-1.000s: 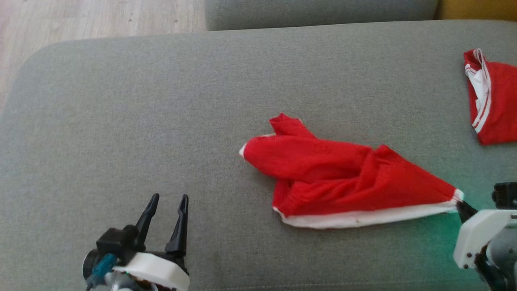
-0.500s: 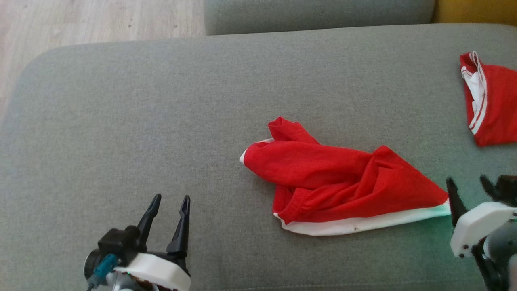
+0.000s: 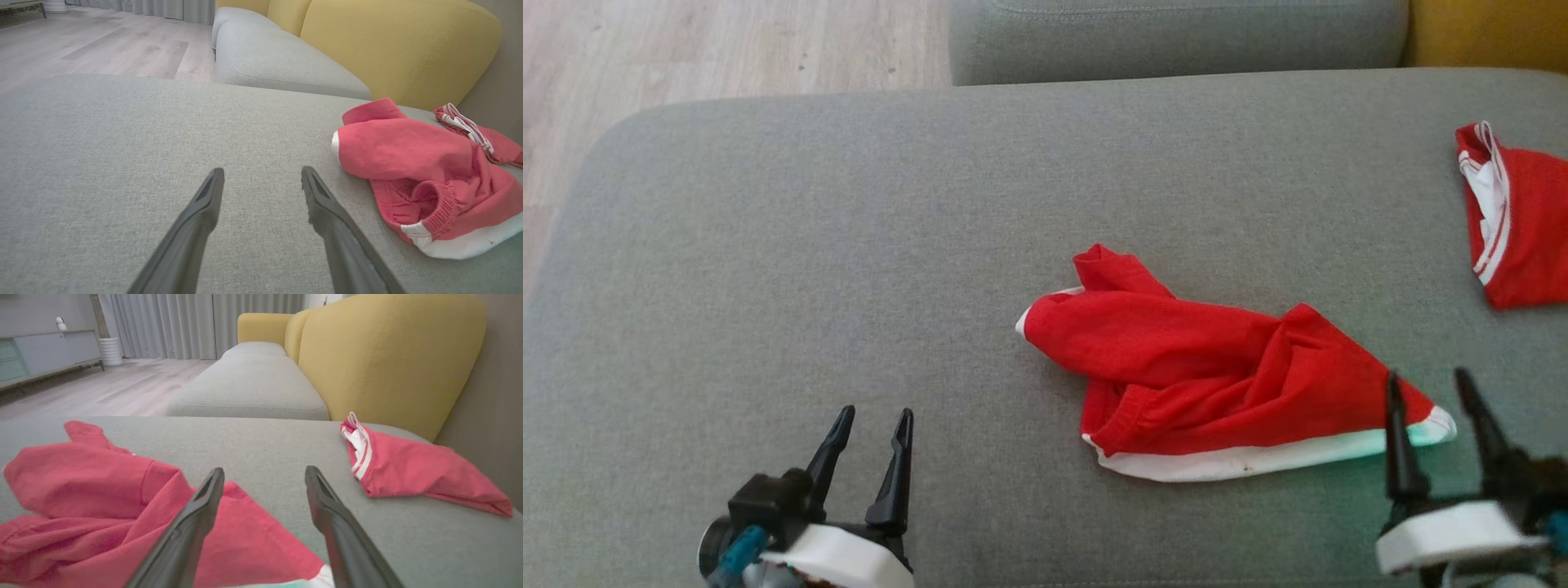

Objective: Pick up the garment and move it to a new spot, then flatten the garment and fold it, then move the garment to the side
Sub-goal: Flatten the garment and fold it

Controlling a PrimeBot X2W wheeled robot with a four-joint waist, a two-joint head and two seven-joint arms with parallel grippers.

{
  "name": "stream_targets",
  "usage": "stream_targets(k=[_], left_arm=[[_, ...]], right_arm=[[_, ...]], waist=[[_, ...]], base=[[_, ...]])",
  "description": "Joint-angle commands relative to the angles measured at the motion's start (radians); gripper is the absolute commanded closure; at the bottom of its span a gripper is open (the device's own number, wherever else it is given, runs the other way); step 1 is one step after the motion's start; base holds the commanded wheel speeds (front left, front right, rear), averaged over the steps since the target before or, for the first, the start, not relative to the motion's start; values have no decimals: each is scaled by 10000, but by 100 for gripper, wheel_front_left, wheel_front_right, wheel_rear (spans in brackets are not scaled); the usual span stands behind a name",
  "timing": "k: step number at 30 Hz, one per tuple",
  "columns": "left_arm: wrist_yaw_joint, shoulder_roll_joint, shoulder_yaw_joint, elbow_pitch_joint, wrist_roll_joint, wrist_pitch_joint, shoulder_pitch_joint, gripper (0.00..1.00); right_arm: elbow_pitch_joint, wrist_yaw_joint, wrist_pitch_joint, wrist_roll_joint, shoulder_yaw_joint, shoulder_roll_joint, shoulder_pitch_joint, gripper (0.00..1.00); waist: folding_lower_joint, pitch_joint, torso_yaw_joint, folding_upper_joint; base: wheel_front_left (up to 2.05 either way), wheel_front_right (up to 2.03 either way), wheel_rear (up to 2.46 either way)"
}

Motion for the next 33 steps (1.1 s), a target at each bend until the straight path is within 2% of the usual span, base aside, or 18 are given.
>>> stream_targets(k=[1,7,16,20,23,27,30,33], left_arm=[[12,-14,323,-307,-30,-124,-218,0],[-8,-14,297,-260,12,-124,-120,0],[-42,-14,311,-214,19,-124,-43,0],[-110,-14,-40,-279,23,-124,-176,0],[-236,-14,-932,-125,-156,-124,-441,0],[-325,28,-2671,412,-308,-36,-1136,0],[-332,490,-4394,880,-770,139,-1993,0],[-334,1014,-5552,1335,-1249,133,-2887,0]], right_arm=[[-231,-7,-236,23,245,-83,-170,0],[678,-7,-984,22,200,74,-83,0],[481,-7,-1005,41,320,123,55,0],[428,-7,-1006,89,417,126,5,0],[375,-7,-1006,113,525,127,-55,0],[322,-7,-1007,148,751,128,-182,0],[296,-7,-1007,184,924,128,-292,0],[291,-7,-1007,194,1080,128,-345,0]], waist=[[0,-21,19,0],[0,-148,83,0],[0,-239,157,0],[0,-210,149,0],[0,-183,96,0],[0,-74,-74,0],[0,39,-242,0],[0,113,-427,0]], base=[[0,0,0],[0,0,0],[0,0,0],[0,0,0],[0,0,0],[0,0,0],[0,0,0],[0,0,0]])
